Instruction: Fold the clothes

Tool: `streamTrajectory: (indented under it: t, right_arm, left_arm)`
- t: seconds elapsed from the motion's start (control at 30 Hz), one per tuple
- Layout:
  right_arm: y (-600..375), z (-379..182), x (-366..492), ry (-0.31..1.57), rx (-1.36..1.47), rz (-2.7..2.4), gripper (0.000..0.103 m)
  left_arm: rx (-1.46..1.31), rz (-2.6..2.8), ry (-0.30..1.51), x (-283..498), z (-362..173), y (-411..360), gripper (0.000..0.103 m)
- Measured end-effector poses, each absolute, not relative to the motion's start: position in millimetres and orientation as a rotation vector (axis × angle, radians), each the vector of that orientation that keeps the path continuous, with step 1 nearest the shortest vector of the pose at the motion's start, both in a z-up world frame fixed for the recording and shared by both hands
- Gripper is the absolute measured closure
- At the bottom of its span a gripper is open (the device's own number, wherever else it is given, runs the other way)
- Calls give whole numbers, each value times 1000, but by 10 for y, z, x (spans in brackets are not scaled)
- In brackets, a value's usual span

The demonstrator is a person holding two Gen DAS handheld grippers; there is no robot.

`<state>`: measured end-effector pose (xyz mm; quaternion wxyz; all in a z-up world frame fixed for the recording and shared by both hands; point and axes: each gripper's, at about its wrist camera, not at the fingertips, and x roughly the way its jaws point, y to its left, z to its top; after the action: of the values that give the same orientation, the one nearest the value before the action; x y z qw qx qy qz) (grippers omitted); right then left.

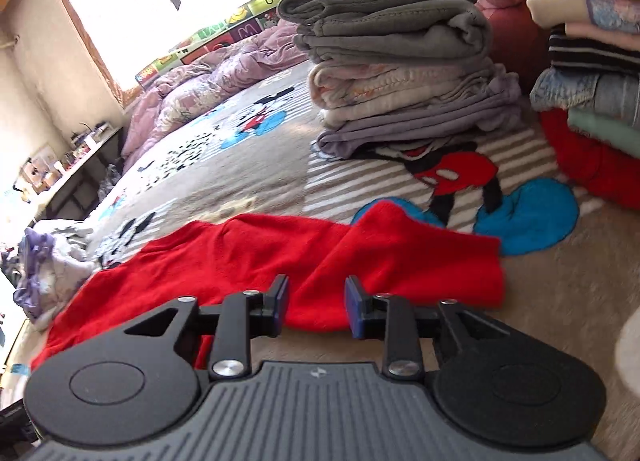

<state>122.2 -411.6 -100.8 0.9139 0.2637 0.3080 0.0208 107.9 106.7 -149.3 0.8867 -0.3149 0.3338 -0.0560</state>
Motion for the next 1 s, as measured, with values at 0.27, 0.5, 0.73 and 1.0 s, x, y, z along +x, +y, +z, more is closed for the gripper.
streamTrajectory:
  t: [0.27, 0.5, 0.73, 1.0]
  right_arm:
    - [-3326, -1293, 755, 690, 756, 249, 44]
    - [-3012, -1743, 680, 758, 882, 291, 71]
    - [-3199, -2021, 687, 716, 1253, 352, 92]
    - [-3251, -2265, 471, 757, 1310, 303, 97]
  left_arm:
    - [-848, -190, 753, 830, -1460, 1092, 47]
    - [-800, -246, 808, 690, -1498, 839, 77]
    - [-861, -186, 747, 508, -1394, 951, 99]
    - [-939, -129, 859, 436, -1655, 1041, 99]
